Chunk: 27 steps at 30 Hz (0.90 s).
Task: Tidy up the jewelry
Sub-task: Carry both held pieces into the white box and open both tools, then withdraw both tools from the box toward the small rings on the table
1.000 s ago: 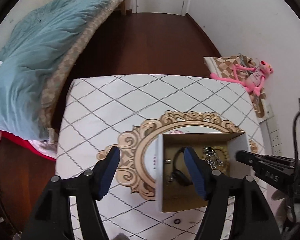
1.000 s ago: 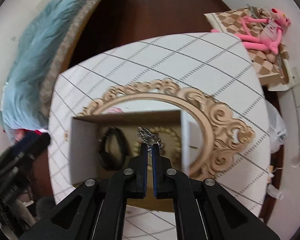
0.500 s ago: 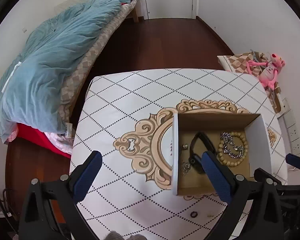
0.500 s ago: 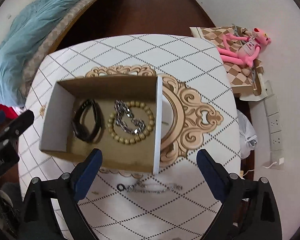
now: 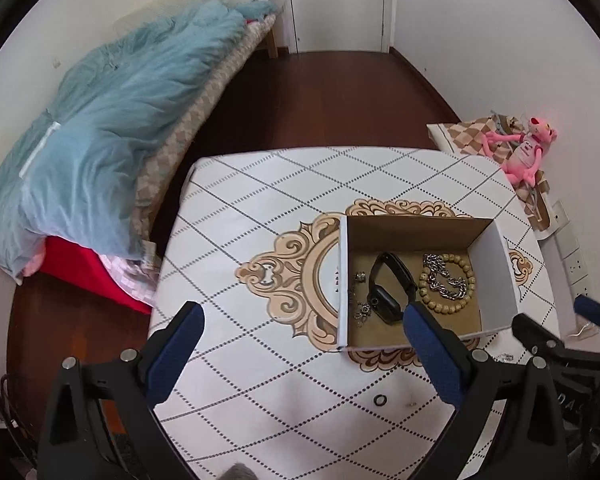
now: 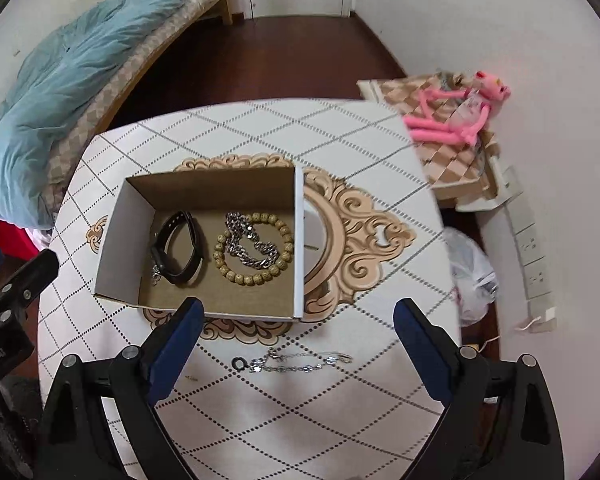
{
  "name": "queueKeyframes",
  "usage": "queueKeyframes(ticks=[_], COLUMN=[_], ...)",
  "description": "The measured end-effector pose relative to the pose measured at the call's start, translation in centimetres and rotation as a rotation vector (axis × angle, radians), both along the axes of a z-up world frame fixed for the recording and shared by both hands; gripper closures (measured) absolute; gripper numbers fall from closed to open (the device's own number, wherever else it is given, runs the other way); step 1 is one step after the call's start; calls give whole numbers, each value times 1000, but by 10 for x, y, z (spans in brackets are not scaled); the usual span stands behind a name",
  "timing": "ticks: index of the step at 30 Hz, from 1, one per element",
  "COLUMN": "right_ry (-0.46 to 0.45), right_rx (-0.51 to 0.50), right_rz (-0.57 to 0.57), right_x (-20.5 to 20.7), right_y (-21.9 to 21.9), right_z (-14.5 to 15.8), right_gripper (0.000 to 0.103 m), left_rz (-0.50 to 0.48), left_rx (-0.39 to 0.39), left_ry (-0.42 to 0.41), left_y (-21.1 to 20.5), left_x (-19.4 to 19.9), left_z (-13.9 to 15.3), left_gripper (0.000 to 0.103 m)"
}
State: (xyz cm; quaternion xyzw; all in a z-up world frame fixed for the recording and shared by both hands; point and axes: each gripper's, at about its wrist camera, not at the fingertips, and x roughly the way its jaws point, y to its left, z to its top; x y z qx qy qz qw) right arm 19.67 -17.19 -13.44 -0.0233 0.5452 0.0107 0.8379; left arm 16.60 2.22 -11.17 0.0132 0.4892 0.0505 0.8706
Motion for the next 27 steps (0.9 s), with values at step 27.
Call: queueKeyframes(ticks=[27], right_ry=[-111], right_rx=[66], right_rz=[-67], right_x=[-81], right_y=[-23], right_z=[45], right_gripper=[6], left_rz=[39], left_rx=[-2], left_ry=[-13], left_y=[6], left_x=[-68], left_z=[17], left_gripper=[1])
